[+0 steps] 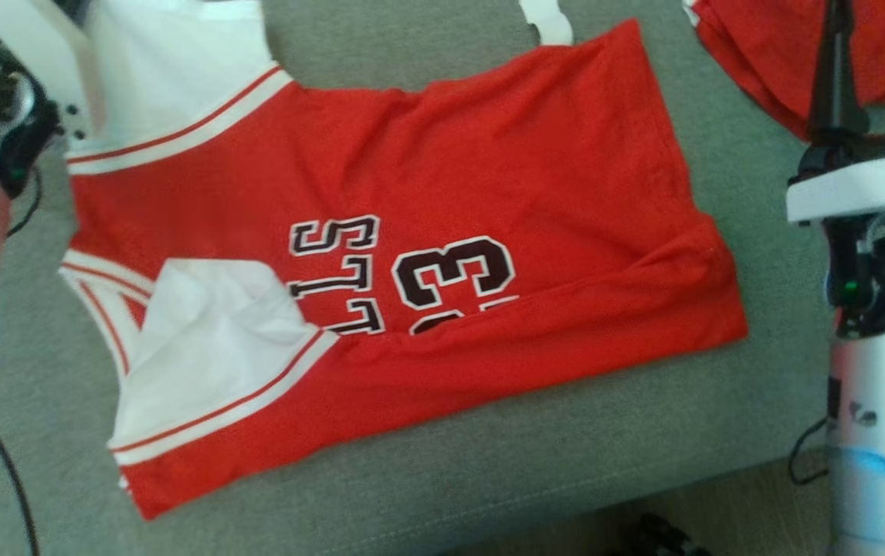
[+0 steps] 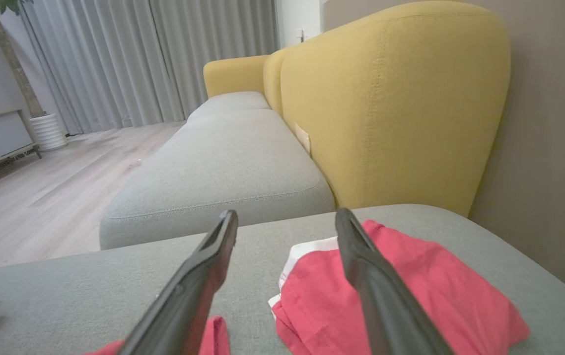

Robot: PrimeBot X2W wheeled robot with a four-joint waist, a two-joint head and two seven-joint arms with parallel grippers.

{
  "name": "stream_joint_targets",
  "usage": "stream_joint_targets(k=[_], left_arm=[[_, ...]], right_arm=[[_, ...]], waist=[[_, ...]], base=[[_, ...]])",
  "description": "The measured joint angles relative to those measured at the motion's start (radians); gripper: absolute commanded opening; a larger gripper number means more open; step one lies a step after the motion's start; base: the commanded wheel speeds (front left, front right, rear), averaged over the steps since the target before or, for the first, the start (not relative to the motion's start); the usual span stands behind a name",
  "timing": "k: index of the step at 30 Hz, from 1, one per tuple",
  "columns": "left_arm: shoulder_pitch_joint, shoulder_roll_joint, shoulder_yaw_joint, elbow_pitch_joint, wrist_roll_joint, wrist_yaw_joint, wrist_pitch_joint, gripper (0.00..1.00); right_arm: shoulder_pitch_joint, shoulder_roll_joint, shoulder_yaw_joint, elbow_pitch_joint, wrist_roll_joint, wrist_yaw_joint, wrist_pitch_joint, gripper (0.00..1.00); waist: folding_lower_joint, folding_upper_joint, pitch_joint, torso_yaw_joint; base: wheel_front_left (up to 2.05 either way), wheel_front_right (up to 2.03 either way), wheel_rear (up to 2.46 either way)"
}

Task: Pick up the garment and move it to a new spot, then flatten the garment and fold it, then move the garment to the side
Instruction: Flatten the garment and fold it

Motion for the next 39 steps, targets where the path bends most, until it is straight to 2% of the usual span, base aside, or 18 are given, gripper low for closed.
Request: stream_joint_targets(k=[3, 7, 11, 15, 23, 31, 39], left_arm=[[-0.003, -0.025, -0.018, -0.014, 0.0, 0.0, -0.071, 0.0], [-0.003, -0.05, -0.038, -0.043, 0.002, 0.0, -0.148, 0.0], [0.009, -0.065, -0.05, -0.086, 0.003, 0.0, -0.2, 0.0], [0.055, -0.077, -0.056, -0.144, 0.003, 0.004, -0.228, 0.0], [0.144, -0.067, -0.08, -0.294, 0.003, 0.046, -0.235, 0.0], [0.171, -0.039, -0.086, -0.419, 0.002, 0.083, -0.198, 0.0], [0.182, -0.016, -0.088, -0.483, -0.007, 0.106, -0.179, 0.0]], right_arm=[[-0.029, -0.023, 0.001, 0.018, 0.002, 0.0, 0.04, 1.0], [-0.066, -0.107, 0.018, 0.061, 0.034, 0.0, 0.1, 1.0], [-0.086, -0.175, 0.081, 0.124, 0.091, 0.0, 0.16, 1.0], [-0.086, -0.245, 0.161, 0.199, 0.151, 0.0, 0.21, 1.0], [-0.117, -0.344, 0.286, 0.329, 0.247, 0.0, 0.286, 1.0], [-0.174, -0.4, 0.382, 0.455, 0.297, 0.0, 0.332, 1.0], [-0.225, -0.414, 0.449, 0.537, 0.327, 0.0, 0.342, 1.0]], waist=[[0.0, 0.0, -0.021, 0.032], [0.0, 0.0, -0.054, 0.079], [0.0, 0.0, -0.087, 0.127], [-0.0001, 0.0, -0.114, 0.173], [-0.0001, 0.0, -0.133, 0.237], [0.0, 0.0, -0.102, 0.25], [-0.0001, 0.0, -0.068, 0.256]], base=[[0.0, 0.0, 0.0], [0.0, 0.0, 0.0], [0.0, 0.0, 0.0], [0.0, 0.0, 0.0], [0.0, 0.0, 0.0], [0.0, 0.0, 0.0], [0.0, 0.0, 0.0]])
